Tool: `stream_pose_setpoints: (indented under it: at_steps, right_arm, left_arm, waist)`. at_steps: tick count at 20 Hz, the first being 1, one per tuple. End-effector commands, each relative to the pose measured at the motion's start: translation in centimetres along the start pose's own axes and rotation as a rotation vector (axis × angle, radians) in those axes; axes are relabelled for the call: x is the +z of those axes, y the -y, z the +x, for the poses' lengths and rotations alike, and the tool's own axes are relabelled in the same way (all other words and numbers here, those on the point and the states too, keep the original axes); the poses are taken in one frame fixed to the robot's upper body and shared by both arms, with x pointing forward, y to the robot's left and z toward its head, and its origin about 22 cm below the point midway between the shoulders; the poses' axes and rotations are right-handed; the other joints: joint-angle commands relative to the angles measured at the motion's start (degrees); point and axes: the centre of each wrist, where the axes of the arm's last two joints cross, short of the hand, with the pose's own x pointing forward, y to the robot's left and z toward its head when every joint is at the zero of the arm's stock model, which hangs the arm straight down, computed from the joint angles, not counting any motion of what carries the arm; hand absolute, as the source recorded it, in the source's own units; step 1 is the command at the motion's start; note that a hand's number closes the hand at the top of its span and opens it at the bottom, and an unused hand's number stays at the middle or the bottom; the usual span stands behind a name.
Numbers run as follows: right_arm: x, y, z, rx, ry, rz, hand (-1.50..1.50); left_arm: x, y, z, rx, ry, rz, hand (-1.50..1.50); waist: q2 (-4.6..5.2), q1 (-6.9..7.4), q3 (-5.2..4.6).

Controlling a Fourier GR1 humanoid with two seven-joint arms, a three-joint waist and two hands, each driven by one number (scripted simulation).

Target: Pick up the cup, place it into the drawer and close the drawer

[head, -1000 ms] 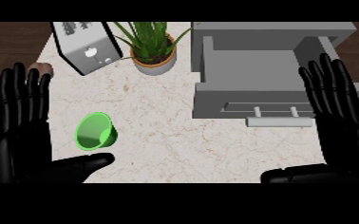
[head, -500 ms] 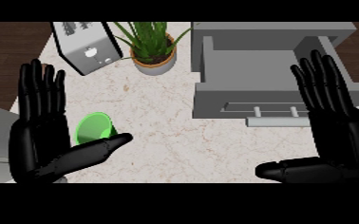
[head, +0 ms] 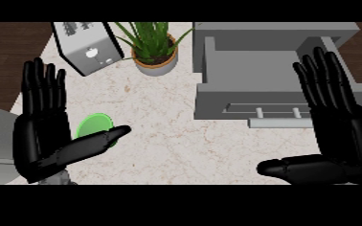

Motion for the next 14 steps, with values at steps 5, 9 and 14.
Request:
stream_pose_setpoints:
  at_steps: [5, 9, 14]
  right_arm:
    - [-0.4, 1.8, 1.1, 0.010, 0.009, -0.010, -1.50]
    - [-0.3, 0.9, 1.0, 0.017, 0.004, -0.021, -1.50]
    - [0.2, 0.3, 1.3, 0.028, -0.003, -0.008, -1.50]
  left_arm:
    - [0.7, 0.4, -1.6, -0.012, -0.034, 0.051, -1.50]
    - [4.7, -0.4, -1.0, -0.026, -0.086, 0.079, -1.50]
    - [2.3, -2.7, -4.1, -0.047, -0.117, 0.095, -1.50]
  waist:
    - [0.01, -0.05, 0.00]
    - [-0.06, 0.16, 0.00]
    - [0.01, -0.03, -0.01]
